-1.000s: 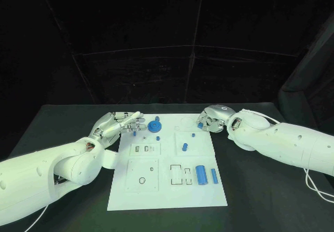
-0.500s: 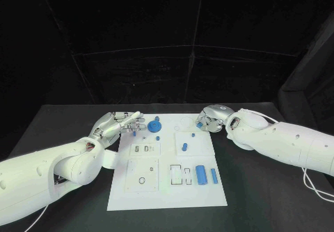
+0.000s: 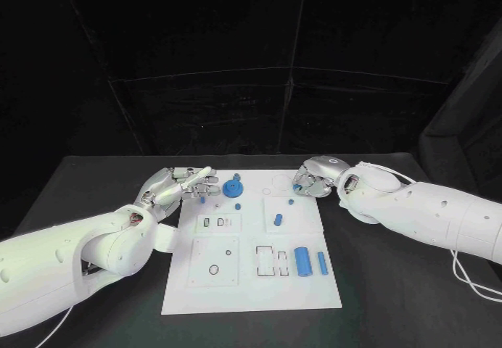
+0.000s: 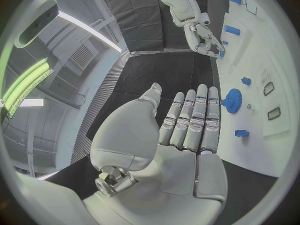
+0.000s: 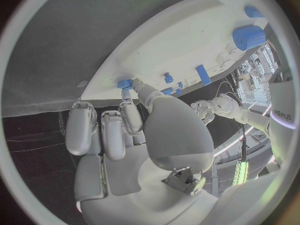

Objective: Assemble the parts on the task board

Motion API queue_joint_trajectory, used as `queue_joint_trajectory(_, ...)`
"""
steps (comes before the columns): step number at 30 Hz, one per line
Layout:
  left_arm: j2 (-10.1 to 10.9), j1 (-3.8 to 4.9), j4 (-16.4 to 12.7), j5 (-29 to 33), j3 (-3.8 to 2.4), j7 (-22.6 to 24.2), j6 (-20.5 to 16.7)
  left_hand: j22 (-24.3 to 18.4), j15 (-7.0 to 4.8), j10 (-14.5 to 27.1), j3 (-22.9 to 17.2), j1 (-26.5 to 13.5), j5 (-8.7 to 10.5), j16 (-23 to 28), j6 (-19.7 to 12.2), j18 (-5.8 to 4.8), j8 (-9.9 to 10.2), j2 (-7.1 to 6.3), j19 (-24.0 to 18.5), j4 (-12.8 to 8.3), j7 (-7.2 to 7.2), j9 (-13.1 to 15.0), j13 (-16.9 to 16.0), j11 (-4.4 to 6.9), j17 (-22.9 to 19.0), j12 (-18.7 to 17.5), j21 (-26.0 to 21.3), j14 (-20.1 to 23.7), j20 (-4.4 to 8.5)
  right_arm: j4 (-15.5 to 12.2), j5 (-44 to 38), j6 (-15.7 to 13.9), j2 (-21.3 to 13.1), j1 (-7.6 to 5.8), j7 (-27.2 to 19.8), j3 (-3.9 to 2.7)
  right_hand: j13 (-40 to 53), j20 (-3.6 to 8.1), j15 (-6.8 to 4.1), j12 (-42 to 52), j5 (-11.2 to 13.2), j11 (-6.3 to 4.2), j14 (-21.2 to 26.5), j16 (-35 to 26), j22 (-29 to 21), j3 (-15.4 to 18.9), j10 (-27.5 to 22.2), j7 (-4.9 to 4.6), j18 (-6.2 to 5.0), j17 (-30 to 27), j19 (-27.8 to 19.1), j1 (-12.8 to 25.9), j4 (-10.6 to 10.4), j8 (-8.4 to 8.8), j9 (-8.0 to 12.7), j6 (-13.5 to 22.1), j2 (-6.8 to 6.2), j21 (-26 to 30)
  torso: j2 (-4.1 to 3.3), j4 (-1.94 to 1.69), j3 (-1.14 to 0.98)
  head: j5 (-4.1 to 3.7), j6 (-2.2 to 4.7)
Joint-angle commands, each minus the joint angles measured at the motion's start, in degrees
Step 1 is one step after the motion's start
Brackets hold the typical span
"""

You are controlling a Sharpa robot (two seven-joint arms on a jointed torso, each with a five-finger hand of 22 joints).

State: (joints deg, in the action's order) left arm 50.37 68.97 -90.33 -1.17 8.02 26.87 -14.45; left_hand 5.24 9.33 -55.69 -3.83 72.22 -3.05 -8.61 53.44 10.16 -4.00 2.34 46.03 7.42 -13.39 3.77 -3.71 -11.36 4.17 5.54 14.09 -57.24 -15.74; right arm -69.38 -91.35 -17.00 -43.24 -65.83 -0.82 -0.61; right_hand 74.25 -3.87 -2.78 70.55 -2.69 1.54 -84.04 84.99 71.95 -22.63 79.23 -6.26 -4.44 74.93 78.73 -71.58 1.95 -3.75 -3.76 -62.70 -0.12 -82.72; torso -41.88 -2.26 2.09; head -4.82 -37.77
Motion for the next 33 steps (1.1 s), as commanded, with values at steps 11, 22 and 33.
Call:
queue_joint_trajectory(11, 0.0, 0.07, -0.2, 0.0, -0.04, -0.2, 0.5, -0.1, -0.07, -0.2, 0.0, 0.0, -0.26, 0.3, 0.2, 0.35, 0.3, 0.51, 0.4, -0.4, -1.26, -0.1, 0.1, -0.22, -0.1, -0.4, -0.2, -0.2, 0.09, 0.3, 0.0, 0.0, 0.4, 0.04, -0.9, 0.08, 0.0, 0.01, 0.25, 0.2, -0.1, -0.13, -3.9, 0.0, 0.0, -0.7, -0.2, 0.12, 0.57, 5.5, 0.3, 0.4, -1.6, 0.06, 0.0, 0.1, 1.56, 0.4, 0.03, 0.04, -0.01, -0.06, -0.06)
queue_joint_trajectory(22, 0.0, 0.07, -0.1, 0.0, -0.04, -0.3, 0.5, -0.1, -0.03, -0.2, 0.0, -0.1, -0.26, 0.3, 0.1, 0.34, 0.3, 0.56, 0.4, -0.4, -1.34, -0.1, 0.1, -0.28, -0.1, -0.4, -0.3, -0.2, 0.07, 0.4, 0.3, -0.1, 0.3, 0.04, -1.0, 0.08, -0.2, -0.1, 0.45, -0.1, -0.1, 0.15, -4.0, 0.1, 0.0, -1.9, -0.5, -0.21, 0.57, 5.8, 0.2, 0.4, -2.9, 0.2, 0.0, 1.3, 2.39, 0.5, 0.02, 0.0, -0.02, -0.16, -0.15)
queue_joint_trajectory(33, 0.0, 0.07, -0.1, 0.0, -0.04, -0.5, 0.5, -0.2, -0.01, -0.1, 0.0, -0.2, -0.26, 0.4, 0.1, 0.33, 0.3, 0.64, 0.4, -0.4, -1.39, -0.1, 0.1, -0.32, -0.1, -0.5, -0.3, -0.2, 0.06, 0.5, 0.6, -0.2, 0.1, 0.04, -1.2, 0.08, 0.6, -0.34, 0.68, 0.8, -0.1, 0.4, -4.0, 0.1, 0.1, -3.4, -0.2, -0.46, 0.58, 5.9, 0.3, 1.5, -5.5, 0.14, 0.0, 2.2, 2.91, 0.5, 0.02, 0.04, -0.02, -0.23, -0.15)
